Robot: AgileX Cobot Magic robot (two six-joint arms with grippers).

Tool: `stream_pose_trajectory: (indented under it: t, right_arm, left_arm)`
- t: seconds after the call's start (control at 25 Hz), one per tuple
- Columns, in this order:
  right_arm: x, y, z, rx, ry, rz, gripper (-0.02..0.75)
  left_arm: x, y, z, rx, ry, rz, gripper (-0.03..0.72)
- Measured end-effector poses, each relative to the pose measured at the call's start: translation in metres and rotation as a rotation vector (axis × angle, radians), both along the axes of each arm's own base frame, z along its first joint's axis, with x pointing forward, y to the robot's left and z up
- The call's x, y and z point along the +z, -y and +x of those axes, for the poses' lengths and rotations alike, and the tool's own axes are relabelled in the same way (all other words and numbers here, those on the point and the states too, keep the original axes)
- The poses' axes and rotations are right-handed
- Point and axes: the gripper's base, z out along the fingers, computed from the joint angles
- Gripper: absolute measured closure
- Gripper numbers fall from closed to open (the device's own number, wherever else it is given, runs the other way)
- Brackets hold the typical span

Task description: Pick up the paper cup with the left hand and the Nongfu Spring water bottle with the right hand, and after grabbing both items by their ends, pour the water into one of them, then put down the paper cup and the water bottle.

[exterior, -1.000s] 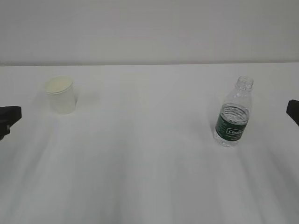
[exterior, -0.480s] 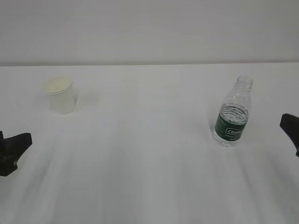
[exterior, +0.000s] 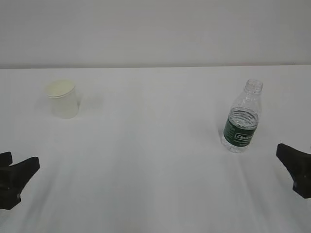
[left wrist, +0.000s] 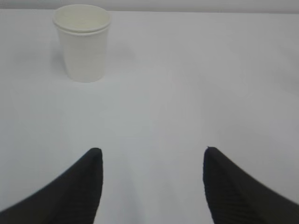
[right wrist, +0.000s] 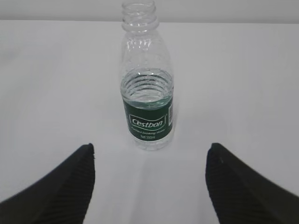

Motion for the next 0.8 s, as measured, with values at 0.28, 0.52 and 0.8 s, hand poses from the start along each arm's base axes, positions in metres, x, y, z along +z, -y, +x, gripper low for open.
stream_pose_trajectory:
  t: [0.28, 0.52, 0.8]
  right_arm:
    - [-0.008, -0.004, -0.01, 0.068, 0.012, 0.022, 0.184]
    - [-0.011, -0.004, -0.014, 0.067, 0.036, 0.053, 0.184]
    - [-0.021, -0.005, -0.005, 0.051, 0.032, 0.053, 0.184]
  left_arm:
    - [-0.006, 0.006, 0.001, -0.06, 0.002, 0.005, 0.204]
    - [-0.006, 0.009, 0.001, -0.099, 0.027, -0.003, 0.204]
    - [-0.006, 0.008, 0.002, -0.087, 0.029, -0.006, 0.204]
